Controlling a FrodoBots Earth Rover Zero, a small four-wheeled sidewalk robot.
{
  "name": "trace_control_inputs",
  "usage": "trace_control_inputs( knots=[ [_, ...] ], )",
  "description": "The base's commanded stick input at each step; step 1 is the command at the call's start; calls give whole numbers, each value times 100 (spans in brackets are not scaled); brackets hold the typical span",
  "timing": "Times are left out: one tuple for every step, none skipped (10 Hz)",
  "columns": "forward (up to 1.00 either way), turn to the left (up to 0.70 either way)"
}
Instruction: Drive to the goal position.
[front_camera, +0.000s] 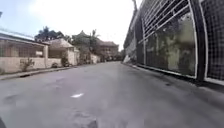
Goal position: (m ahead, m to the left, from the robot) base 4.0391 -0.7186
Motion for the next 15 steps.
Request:
trace_control_inputs(
  knots=[
    [100,-40],
    [100,-14],
    [100,-2],
    [100,-1],
    [100,0],
    [100,0],
    [100,-1],
    [100,-2],
    [100,-2],
    [100,-2],
    [100,-2],
    [100,-2],
    [100,-2],
    [100,-30],
    [100,-39]
  ],
)
